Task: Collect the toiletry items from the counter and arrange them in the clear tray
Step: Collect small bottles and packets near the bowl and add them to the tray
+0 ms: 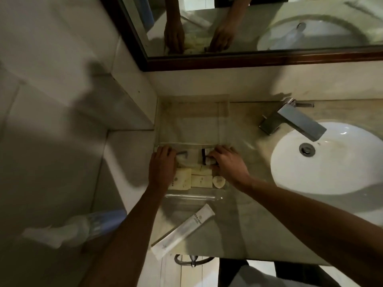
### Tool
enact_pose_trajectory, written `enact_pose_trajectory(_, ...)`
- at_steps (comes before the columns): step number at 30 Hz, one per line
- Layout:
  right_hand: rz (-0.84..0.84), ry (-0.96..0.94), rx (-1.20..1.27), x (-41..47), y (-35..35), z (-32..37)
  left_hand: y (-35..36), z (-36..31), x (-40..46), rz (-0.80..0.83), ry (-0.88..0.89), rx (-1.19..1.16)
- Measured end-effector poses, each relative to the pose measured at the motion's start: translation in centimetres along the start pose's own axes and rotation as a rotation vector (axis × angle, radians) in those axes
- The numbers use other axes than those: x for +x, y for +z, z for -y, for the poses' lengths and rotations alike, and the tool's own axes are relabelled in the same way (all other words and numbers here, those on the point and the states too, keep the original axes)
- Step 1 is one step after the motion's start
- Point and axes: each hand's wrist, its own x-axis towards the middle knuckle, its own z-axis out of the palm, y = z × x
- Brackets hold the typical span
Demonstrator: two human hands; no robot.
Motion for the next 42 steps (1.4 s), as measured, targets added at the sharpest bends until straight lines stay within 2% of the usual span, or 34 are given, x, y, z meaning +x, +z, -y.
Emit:
enact_pose_trajectory(5, -0.080, -0.044, -0.052, -0.1, 1.0, -0.7, 0.3, -0.1, -0.5, 0.014, -0.101, -0.086)
enact_pose_trajectory(8, -0.067, -0.030, -0.054, 0.1, 1.3, -1.2, 0.3, -0.4, -0.6, 0.048, -0.122, -0.127)
enact_pose_trajectory(16, 0.005, -0.026, -0.094, 0.1, 0.0, -1.4, -0.2, -2.1, -0.7, 0.048, -0.123, 0.026)
enact_pose_trajectory(21, 0.039, -0.069, -0.129, 0.2, -0.7, -1.7, -0.4, -3.7, 0.3, 0.073, -0.255, 0.029)
enact_pose_trajectory(24, -0.001, -0.098, -0.102, 0.2, -1.6, -2.0, -0.6, -4.4, 0.1, 0.065, -0.288, 0.085)
enact_pose_trajectory(27, -0.101, -0.108, -0.069, -1.0, -3.8, -3.4, -1.6, -6.8, -0.4, -0.030, -0.203, 0.087)
enact_pose_trajectory(29, -0.178, -0.102, -0.046, -2.7, -5.6, -5.4, -2.3, -10.6, -0.3, -0.109, -0.056, 0.016)
enact_pose_trajectory(31, -0.212, -0.104, -0.068, -5.8, -7.2, -8.8, -2.2, -16.4, 0.0, -0.138, 0.201, -0.037)
enact_pose_trajectory(34, -0.229, -0.057, -0.088, -11.9, -9.4, -15.4, -0.5, -26.6, 0.6, -0.076, 0.555, -0.130)
enact_pose_trajectory(37, -0.269, 0.151, -0.100, -18.4, -11.7, -23.6, 0.8, -37.0, 2.1, -0.001, 0.602, -0.205)
enact_pose_trajectory(42, -0.276, 0.438, -0.102, -27.4, -15.9, -35.5, 2.4, -51.8, 3.8, 0.171, 0.650, -0.181)
